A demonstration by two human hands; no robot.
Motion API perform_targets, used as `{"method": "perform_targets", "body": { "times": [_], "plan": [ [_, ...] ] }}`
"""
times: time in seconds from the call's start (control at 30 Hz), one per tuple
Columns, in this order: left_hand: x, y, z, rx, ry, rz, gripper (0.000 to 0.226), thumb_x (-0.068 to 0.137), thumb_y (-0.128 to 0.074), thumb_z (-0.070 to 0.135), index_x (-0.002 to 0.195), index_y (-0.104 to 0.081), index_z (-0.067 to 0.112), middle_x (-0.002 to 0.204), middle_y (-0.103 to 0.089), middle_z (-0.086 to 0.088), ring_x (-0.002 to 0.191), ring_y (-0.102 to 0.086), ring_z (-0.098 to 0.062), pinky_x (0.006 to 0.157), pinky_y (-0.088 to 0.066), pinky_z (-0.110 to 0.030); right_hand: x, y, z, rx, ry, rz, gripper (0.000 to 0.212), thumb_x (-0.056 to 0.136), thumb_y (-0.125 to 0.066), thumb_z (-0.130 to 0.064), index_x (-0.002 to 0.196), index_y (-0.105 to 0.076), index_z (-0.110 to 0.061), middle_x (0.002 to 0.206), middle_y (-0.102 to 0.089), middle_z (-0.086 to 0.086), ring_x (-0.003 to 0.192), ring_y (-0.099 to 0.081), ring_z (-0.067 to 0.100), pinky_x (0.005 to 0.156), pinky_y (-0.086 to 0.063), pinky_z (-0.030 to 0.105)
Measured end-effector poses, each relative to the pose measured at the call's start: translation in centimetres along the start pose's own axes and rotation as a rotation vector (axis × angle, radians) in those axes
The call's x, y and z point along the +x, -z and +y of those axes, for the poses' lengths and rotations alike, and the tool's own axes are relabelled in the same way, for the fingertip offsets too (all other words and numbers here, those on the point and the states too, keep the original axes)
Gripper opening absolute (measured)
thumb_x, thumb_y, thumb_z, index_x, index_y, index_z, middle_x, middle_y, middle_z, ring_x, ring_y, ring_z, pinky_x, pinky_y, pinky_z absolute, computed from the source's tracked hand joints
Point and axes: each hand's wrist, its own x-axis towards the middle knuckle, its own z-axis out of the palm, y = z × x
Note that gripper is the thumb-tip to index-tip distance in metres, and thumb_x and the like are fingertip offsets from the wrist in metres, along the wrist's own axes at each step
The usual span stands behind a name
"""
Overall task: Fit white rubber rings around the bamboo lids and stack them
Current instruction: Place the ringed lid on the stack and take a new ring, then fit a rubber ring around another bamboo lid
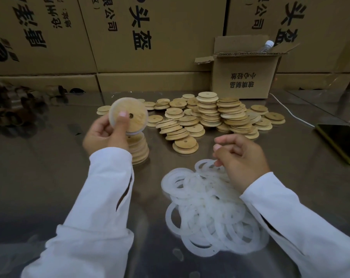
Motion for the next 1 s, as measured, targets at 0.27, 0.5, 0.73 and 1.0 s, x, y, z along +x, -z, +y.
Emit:
{"method": "perform_targets", "body": {
  "times": [0.27, 0.5, 0.73, 1.0],
  "plan": [
    [1.7, 1.1, -2.5, 0.179, 0.254, 0.131, 0.03, 0.076, -0.073, 0.035, 0.103, -0.069, 0.021, 0.075, -0.061, 0.01, 0.063, -0.057, -0.002, 0.053, -0.04, -0.014, 0.2, 0.3, 0.2, -0.008, -0.011, 0.006, 0.017, 0.086, -0.059, -0.01, 0.082, -0.059, -0.027, 0.069, -0.064, 0.001, 0.049, -0.058, 0.001, 0.053, -0.043, 0.006],
    [2.5, 0.8, -3.1, 0.28, 0.335, 0.089, 0.025, 0.074, -0.071, 0.045, 0.077, -0.056, 0.026, 0.086, -0.06, 0.005, 0.068, -0.054, -0.011, 0.062, -0.036, -0.019, 0.3, 0.5, 0.2, -0.007, -0.016, 0.011, 0.017, 0.086, -0.059, -0.009, 0.082, -0.059, -0.026, 0.067, -0.064, 0.0, 0.049, -0.057, 0.0, 0.052, -0.042, 0.005],
    [1.9, 0.3, -2.2, 0.331, 0.142, 0.156, 0.038, 0.08, -0.066, 0.042, 0.108, -0.052, 0.02, 0.125, -0.049, -0.004, 0.097, -0.053, -0.018, 0.081, -0.039, -0.022, 0.4, 0.7, 0.2, -0.012, -0.029, 0.005, 0.016, 0.086, -0.059, -0.01, 0.084, -0.059, -0.025, 0.068, -0.064, 0.001, 0.05, -0.058, -0.001, 0.05, -0.043, 0.005],
    [-3.8, -1.3, 1.0, 0.153, -0.17, -0.606, 0.024, 0.091, -0.052, 0.012, 0.068, -0.057, 0.02, 0.051, -0.059, 0.008, 0.052, -0.054, 0.0, 0.061, -0.046, -0.012, 2.3, 0.2, -0.7, -0.151, -0.101, -0.192, 0.011, 0.085, -0.062, -0.014, 0.087, -0.06, -0.024, 0.077, -0.065, 0.004, 0.075, -0.063, 0.015, 0.074, -0.048, 0.026]
  ]
}}
